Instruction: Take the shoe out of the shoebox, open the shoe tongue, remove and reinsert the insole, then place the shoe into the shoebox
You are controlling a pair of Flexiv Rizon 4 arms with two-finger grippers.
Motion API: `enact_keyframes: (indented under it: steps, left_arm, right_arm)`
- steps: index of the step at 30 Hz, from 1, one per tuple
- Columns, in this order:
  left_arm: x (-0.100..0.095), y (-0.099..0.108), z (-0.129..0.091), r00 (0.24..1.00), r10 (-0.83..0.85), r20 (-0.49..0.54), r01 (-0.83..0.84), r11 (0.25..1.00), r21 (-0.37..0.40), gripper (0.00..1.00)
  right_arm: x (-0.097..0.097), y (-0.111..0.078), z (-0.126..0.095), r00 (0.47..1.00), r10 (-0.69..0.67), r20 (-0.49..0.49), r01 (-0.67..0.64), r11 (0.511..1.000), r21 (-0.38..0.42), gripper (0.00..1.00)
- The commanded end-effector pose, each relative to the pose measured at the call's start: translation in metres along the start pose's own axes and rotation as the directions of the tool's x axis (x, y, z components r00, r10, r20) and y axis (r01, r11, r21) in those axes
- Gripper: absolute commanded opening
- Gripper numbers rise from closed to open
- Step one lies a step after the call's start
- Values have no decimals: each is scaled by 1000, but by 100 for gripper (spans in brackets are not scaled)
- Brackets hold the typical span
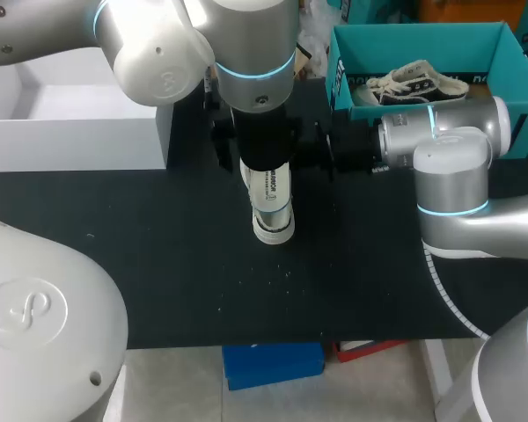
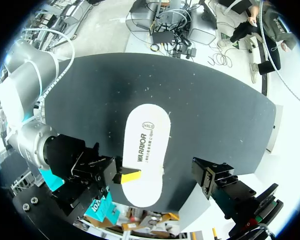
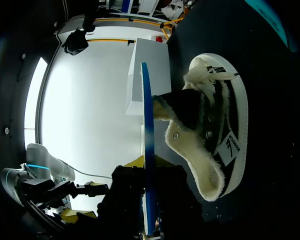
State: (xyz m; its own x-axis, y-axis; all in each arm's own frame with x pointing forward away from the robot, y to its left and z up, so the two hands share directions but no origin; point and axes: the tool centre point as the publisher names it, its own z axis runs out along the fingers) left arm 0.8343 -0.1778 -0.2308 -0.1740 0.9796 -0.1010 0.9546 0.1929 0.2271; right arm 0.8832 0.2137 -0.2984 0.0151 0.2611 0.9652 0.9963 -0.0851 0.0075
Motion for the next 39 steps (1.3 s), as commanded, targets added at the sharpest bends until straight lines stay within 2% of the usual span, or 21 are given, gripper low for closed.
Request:
enact_keyframes:
  steps: [1,4,5,18,25,39]
  left_arm:
    - [14,12,8,979,2,206,-20,996,88,100]
    - [15,14,8,979,5,205,-23,996,84,100]
    - [14,14,9,971,9,239,-35,994,105,100]
    - [9,27,7,976,41,215,-66,992,110,100]
    - [7,44,7,975,49,218,-76,990,118,100]
    - [13,85,25,978,23,209,-52,990,131,100]
  right_arm:
    - [0,-1,1,1000,0,0,0,1000,-3,0]
    - [0,-1,1,1000,0,0,0,1000,-3,0]
    - [0,-1,1,1000,0,0,0,1000,-3,0]
    - [0,-1,1,1000,0,0,0,1000,-3,0]
    - [0,-1,1,1000,0,0,0,1000,-3,0]
    - [0,-1,1,1000,0,0,0,1000,-3,0]
